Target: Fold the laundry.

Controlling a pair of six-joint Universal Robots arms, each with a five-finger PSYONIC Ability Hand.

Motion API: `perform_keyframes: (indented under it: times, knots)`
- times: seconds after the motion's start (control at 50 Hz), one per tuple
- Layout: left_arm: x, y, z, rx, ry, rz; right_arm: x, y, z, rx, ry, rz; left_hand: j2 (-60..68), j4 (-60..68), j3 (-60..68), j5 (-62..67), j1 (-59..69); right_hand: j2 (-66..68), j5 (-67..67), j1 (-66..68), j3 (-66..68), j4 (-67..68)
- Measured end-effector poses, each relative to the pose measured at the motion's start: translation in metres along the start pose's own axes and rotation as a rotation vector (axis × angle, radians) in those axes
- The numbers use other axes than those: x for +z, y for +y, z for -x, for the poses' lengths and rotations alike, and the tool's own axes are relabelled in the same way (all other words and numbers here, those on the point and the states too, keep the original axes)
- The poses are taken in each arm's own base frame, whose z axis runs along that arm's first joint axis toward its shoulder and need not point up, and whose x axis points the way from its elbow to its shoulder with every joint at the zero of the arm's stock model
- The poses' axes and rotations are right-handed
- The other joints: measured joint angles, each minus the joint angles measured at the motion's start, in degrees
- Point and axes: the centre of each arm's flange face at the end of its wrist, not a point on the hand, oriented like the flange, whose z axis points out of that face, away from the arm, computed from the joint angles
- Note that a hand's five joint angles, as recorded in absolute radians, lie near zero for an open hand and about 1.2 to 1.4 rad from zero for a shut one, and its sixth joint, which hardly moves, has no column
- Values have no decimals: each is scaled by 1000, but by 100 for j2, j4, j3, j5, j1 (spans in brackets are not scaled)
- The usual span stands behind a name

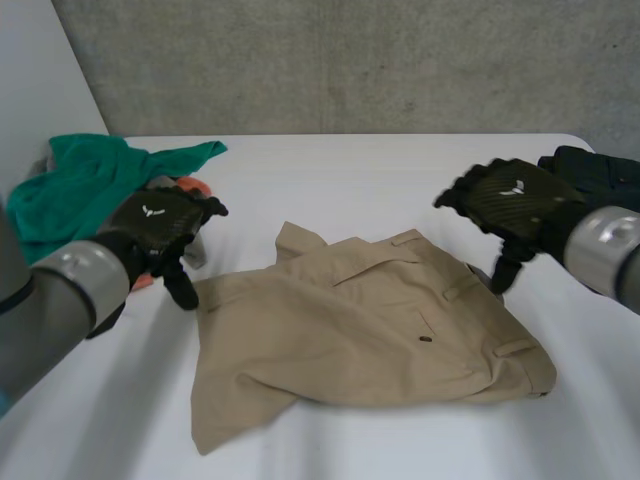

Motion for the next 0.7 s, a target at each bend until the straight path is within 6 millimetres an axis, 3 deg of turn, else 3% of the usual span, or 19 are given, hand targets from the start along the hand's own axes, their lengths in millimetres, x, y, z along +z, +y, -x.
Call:
perform_keyframes:
  times: [0.1,0.22,0.34,0.38,0.4,0.42,0.44,0.46,0.48,0.5,0.58,0.66,0.7]
  knots:
    - [28,9,2,-34,-4,82,35,0,11,3,-41,2,106,141,103,146,65,0,0,0,0,0]
    - [60,34,-5,-44,15,215,82,16,29,-14,-77,58,705,775,723,779,731,0,0,0,0,0]
    - [86,51,-10,-20,16,253,109,32,41,-22,-91,99,1393,1462,1412,1471,1455,130,430,136,287,233]
    - [93,55,-12,-9,19,256,116,38,45,-25,-97,108,1393,1462,1412,1471,1455,855,1106,844,998,902]
    - [97,57,-14,-2,22,256,119,40,46,-27,-98,111,2319,2377,2327,2368,2491,1541,1790,1598,1646,1599]
    - [99,58,-15,3,23,256,120,42,47,-29,-98,110,2319,2377,2327,2368,2491,1926,2071,1908,1932,1887]
    - [102,59,-16,9,25,255,123,43,48,-33,-95,107,3187,3130,3083,3108,3307,2923,2957,2864,2863,2815]
    - [105,59,-17,18,24,250,127,44,48,-41,-85,94,4778,4764,4694,4725,4972,3777,3813,3594,3788,3752]
    - [106,58,-17,20,23,248,128,44,48,-43,-82,90,4959,4960,4885,4916,5140,4420,4344,4169,4430,4396]
    - [109,55,-17,32,14,232,132,42,46,-53,-58,64,5267,5300,5238,5230,5273,4986,4996,4714,5012,4991]
    - [117,33,-10,65,-45,140,142,26,29,-77,50,-47,5473,5539,5439,5309,5273,5124,5088,4743,5239,5266]
    - [124,-20,8,99,-173,-81,146,-16,-8,-99,260,-268,5483,5554,5461,5309,5273,5124,5088,4743,5258,5285]
    - [122,-59,20,106,-247,-244,141,-47,-33,-107,391,-411,5484,5555,5462,5309,5273,5124,5089,4743,5267,5288]
